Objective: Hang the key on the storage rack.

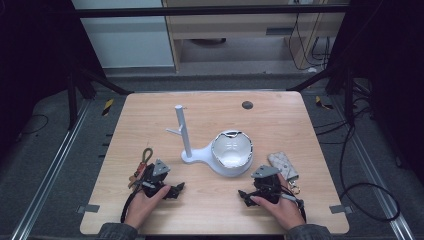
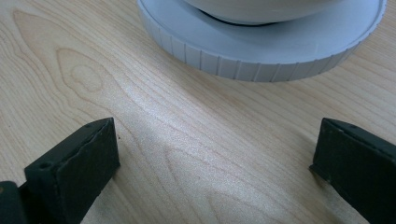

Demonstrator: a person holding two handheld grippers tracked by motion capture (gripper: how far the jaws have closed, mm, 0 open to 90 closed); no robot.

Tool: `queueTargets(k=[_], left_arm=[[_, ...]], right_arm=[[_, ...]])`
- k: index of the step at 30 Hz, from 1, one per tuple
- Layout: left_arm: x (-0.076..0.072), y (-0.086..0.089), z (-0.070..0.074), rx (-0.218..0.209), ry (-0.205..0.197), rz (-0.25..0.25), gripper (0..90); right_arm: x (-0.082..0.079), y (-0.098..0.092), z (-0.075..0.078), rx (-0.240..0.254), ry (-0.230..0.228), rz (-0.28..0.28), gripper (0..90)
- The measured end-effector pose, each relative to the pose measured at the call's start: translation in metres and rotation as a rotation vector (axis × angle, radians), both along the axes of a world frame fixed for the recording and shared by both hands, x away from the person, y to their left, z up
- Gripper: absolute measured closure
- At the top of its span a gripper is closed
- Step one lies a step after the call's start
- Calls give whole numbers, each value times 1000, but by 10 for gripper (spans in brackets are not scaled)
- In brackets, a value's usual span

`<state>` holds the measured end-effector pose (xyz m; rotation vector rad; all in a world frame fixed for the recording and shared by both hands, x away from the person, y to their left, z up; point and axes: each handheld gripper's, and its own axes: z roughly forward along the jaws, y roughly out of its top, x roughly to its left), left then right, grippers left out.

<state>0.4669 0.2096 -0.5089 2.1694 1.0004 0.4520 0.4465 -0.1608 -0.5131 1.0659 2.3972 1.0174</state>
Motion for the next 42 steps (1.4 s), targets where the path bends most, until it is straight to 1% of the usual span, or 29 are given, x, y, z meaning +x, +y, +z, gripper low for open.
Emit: queueTargets(k=[5, 14, 16, 17, 18, 19, 20, 22, 24, 25, 27, 28, 29, 30, 31, 32, 33, 34, 35, 36, 37, 39, 40, 41, 42], left_arm=[[1, 0, 0, -2, 6, -6, 18], [0, 0, 0, -3, 6, -12, 14], [-2, 1, 1, -4, 4, -19, 27], [-2, 1, 1, -4, 4, -19, 48], [-3, 3, 3, -23, 14, -33, 81], [-3, 3, 3, -23, 14, -33, 97], [-4, 7, 5, -52, 28, -33, 95], [-4, 11, 7, -48, 21, -19, 93], [-3, 18, 12, -33, 22, -4, 77], [-3, 18, 12, -33, 22, -4, 75], [-2, 24, 20, -25, 18, 13, 73], [3, 30, 30, -9, 26, 28, 63], [6, 32, 35, -1, 36, 39, 59], [6, 32, 35, -1, 36, 39, 60], [10, 35, 42, 0, 56, 56, 60], [12, 38, 52, -11, 77, 74, 61], [12, 38, 52, -11, 77, 74, 60], [13, 40, 59, 23, 75, 90, 60], [13, 42, 63, 50, 68, 97, 57], [15, 45, 65, 76, 77, 109, 51], [17, 49, 67, 93, 79, 116, 51], [19, 52, 67, 101, 75, 123, 50], [21, 56, 66, 118, 76, 141, 50], [24, 63, 65, 137, 89, 167, 55], [26, 66, 65, 149, 101, 174, 60]], right_arm=[[0, 0, 0, 0, -2, 2, 3], [0, -1, 0, -1, -3, 1, 5], [0, 0, 0, -1, -4, -2, 5], [0, 0, 0, -1, -4, -2, 5], [0, 0, 0, -1, -4, -7, 5], [0, 0, 0, -1, -4, -7, 5], [-1, 0, 0, 1, -1, -11, 5], [-1, 0, 0, 1, -1, -12, 5], [-1, 0, 0, 1, 0, -13, 5], [-1, 0, 0, 1, 0, -13, 5], [-1, 0, 0, 0, 0, -13, 5], [0, -1, 0, -7, -10, -11, 4], [0, -1, 0, -4, -6, -14, 4], [0, -1, 0, -4, -6, -14, 4], [0, -1, 0, -5, -6, -16, 5], [0, -1, 0, -5, -7, -20, 4], [0, -1, 0, -5, -7, -20, 4], [0, -1, 0, -5, -7, -20, 4], [0, -1, 0, -4, -5, -22, 4], [0, -1, 0, -4, -5, -23, 4], [0, -1, 0, -4, -5, -24, 4], [0, -1, 0, -4, -5, -24, 4], [0, -1, 0, -4, -5, -24, 4], [-1, -1, 0, -2, -2, -26, 5], [-1, -1, 0, -4, -5, -23, 5]])
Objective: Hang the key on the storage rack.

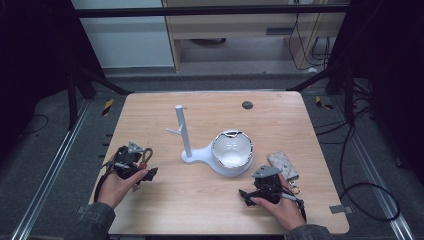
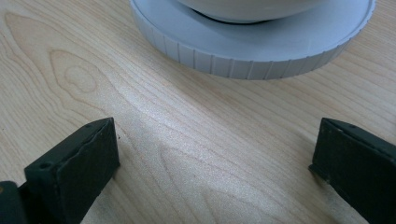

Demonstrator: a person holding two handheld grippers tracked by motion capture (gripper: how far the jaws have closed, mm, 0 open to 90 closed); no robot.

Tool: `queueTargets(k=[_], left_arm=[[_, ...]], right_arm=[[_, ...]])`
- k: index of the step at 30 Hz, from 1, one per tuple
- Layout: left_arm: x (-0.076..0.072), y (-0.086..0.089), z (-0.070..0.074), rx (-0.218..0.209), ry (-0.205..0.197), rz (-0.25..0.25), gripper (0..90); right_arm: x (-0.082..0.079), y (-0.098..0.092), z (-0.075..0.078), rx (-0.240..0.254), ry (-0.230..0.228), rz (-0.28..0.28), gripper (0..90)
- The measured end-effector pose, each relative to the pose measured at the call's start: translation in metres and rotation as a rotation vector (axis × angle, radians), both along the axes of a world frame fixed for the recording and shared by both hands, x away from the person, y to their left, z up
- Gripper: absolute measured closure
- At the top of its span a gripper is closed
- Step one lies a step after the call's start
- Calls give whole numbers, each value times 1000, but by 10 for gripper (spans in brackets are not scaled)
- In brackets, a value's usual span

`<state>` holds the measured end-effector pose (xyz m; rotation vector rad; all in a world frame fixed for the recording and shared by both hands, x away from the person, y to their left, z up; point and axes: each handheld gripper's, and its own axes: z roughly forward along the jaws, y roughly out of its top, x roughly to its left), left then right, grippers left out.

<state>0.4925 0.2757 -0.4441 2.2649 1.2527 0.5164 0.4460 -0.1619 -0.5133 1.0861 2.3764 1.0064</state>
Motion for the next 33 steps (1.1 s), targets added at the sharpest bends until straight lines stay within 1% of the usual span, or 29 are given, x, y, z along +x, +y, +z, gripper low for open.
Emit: queueTargets(k=[1, 2, 3, 4, 5, 6, 7, 10, 11, 12, 13, 16, 17, 18, 21, 22, 23, 24, 25, 26, 27, 28, 33], left_arm=[[1, 3, -1, 13, 18, 11, 73], [1, 3, -1, 13, 18, 11, 91], [3, 7, -2, 25, 41, 23, 91], [4, 11, -1, 35, 64, 35, 126], [4, 11, -1, 35, 64, 35, 135], [5, 14, 2, 32, 66, 47, 135], [6, 15, 6, 32, 58, 50, 172], [10, 15, 10, 40, 61, 53, 184], [12, 16, 10, 46, 72, 56, 184], [16, 17, 10, 65, 102, 66, 194], [16, 17, 10, 65, 102, 66, 208], [24, 17, 8, 76, 116, 77, 230], [24, 17, 8, 76, 116, 77, 235], [27, 16, 8, 69, 127, 84, 261], [29, 15, 7, 75, 139, 87, 299], [30, 15, 6, 83, 151, 83, 299], [31, 14, 5, 85, 170, 83, 336], [32, 14, 4, 89, 178, 87, 346], [32, 14, 4, 89, 178, 87, 363], [33, 14, 3, 93, 192, 84, 378], [33, 13, 2, 94, 198, 85, 378], [33, 11, 1, 92, 205, 84, 397], [34, 6, -3, 99, 210, 84, 455]], right_arm=[[0, 0, 0, 0, 0, 0, 5], [0, 0, 0, 0, 0, 0, 5], [0, 0, 0, 0, 0, 0, 4], [0, 0, 0, -1, 1, -1, 5], [0, 0, 0, -1, 1, -1, 5], [0, 0, 0, 0, 3, -5, 5], [-1, 0, 1, 2, 9, -12, 5], [-1, 0, 0, 2, 8, -13, 4], [-1, 0, 0, 2, 8, -13, 4], [-1, -1, 0, 4, 8, -14, 4], [-1, -1, 0, 4, 8, -14, 4], [-1, -1, 0, 0, 2, -10, 5], [-1, -1, 0, 0, 2, -10, 5], [-1, -1, 0, 0, 2, -10, 4], [-1, -1, 0, 2, 5, -13, 4], [-1, -1, 0, 2, 5, -13, 4], [-1, -1, 0, 3, 5, -13, 5], [-1, -1, 0, 2, 5, -13, 4], [-1, -1, 0, 2, 5, -13, 4], [-1, -1, 0, 2, 5, -13, 4], [-1, -1, 0, 2, 5, -13, 4], [-1, -1, 0, 2, 5, -13, 5], [-1, -1, 0, 2, 5, -13, 5]])
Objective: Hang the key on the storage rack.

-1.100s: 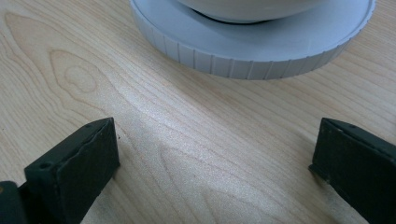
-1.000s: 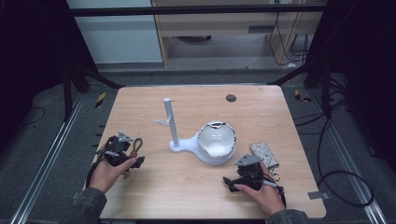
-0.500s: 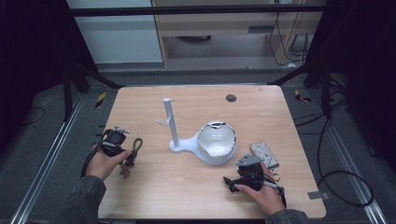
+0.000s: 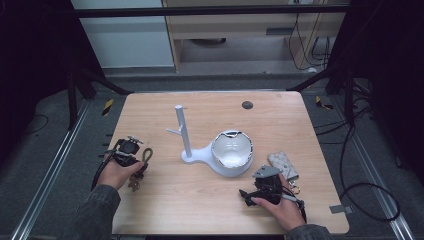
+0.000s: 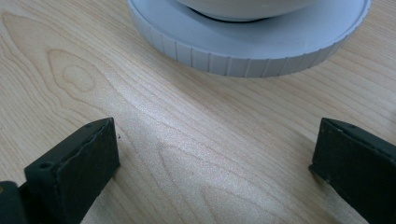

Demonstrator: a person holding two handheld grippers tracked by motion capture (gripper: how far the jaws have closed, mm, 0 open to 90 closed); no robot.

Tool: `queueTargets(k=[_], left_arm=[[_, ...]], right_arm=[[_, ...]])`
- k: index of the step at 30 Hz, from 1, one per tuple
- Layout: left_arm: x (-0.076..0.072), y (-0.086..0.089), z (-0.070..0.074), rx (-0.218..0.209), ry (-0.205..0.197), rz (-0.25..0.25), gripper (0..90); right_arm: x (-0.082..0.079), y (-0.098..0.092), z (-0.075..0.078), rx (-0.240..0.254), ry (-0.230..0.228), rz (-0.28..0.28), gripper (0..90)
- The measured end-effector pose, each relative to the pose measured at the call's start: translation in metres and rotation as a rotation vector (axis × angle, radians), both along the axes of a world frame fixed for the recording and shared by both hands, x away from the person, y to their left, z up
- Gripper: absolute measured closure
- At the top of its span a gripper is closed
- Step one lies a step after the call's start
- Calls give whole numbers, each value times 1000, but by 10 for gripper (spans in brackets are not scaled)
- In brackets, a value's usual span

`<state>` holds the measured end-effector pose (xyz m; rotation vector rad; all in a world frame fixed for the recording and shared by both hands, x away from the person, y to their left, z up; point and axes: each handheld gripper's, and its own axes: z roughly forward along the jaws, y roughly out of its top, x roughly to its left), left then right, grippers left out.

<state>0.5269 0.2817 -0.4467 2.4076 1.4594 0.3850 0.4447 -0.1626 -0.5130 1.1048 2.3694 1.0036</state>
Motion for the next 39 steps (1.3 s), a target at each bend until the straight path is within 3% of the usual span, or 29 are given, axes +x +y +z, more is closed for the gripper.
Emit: queueTargets(k=[4, 19, 33, 39], left_arm=[[4, 0, -6, -12, 12, 32, 495], [3, 4, -16, -17, 22, 56, 551], [7, -1, -20, 1, 27, 46, 583], [6, -1, -20, 7, 24, 21, 652]], right_arm=[[0, 0, 0, 1, 1, -2, 5], [0, 0, 0, 0, 1, -1, 5], [0, 0, 0, 0, 0, -1, 5], [0, 0, 0, 0, 0, -1, 5]])
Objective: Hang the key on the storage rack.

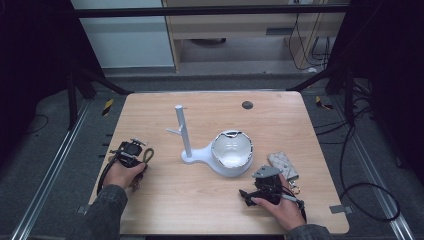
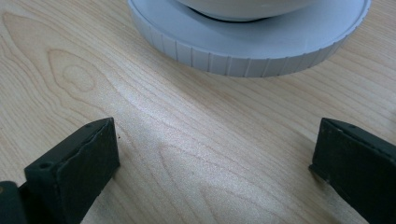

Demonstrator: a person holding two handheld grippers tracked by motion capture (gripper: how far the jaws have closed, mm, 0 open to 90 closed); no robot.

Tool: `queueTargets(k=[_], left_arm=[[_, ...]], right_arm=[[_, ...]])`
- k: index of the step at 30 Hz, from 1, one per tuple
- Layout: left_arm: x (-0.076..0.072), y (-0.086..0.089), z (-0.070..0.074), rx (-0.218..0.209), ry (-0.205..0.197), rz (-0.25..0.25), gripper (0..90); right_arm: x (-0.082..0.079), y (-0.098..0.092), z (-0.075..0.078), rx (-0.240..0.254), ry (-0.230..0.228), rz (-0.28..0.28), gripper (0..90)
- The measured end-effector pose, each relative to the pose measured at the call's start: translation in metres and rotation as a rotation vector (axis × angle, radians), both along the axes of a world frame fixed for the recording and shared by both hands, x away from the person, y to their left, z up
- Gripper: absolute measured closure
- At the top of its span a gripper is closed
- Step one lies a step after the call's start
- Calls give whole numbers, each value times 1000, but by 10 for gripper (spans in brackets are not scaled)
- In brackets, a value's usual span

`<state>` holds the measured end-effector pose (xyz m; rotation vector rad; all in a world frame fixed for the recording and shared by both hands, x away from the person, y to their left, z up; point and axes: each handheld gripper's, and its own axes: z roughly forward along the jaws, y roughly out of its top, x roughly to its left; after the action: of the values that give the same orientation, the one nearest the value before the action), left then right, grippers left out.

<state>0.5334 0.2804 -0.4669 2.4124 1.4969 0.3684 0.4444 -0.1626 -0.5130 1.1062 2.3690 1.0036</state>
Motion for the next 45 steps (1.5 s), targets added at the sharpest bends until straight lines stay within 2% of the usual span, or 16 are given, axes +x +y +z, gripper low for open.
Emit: queueTargets(k=[5, 7, 10, 11, 13, 14, 15, 16, 17, 19, 20, 22, 26, 37, 38, 45], left_arm=[[-2, 1, 3, -7, -12, -13, 661], [-4, 3, 6, -16, -30, -15, 661], [-11, 7, 12, -31, -79, -15, 661], [-13, 9, 14, -54, -103, -10, 661], [-15, 9, 15, -62, -117, -15, 661], [-19, 9, 18, -81, -150, -28, 662], [-19, 9, 18, -81, -150, -28, 661], [-25, 7, 23, -94, -189, -49, 662], [-25, 7, 23, -94, -189, -49, 662], [-36, 7, 31, -121, -264, -70, 663], [-36, 7, 31, -121, -264, -70, 663], [-44, 7, 35, -153, -314, -80, 663], [-55, 5, 42, -193, -382, -103, 663], [-70, 2, 55, -256, -476, -114, 663], [-72, 3, 56, -268, -497, -111, 663], [-78, 5, 59, -310, -522, -108, 663]], right_arm=[[0, 0, 0, -2, -2, 6, 5], [0, 0, 0, -2, -1, 6, 5], [0, 0, 0, -1, -1, 5, 4], [0, 0, 0, -1, -1, 6, 5], [0, 0, 0, -1, -1, 6, 5], [0, 0, 0, -1, 0, 6, 4], [0, 0, 0, -1, 0, 6, 4], [0, 0, 0, -1, 0, 6, 3], [0, 0, 0, -1, 0, 6, 3], [0, 0, 0, -1, 1, 6, 2], [0, 0, 0, 2, 2, 6, 2], [0, 0, 0, -1, 1, 6, 2], [1, 0, 0, 1, 3, 2, 2], [1, 0, 0, -1, 2, 2, 2], [1, 0, 0, -1, 1, 2, 2], [1, 0, 0, -1, 2, 2, 2]])
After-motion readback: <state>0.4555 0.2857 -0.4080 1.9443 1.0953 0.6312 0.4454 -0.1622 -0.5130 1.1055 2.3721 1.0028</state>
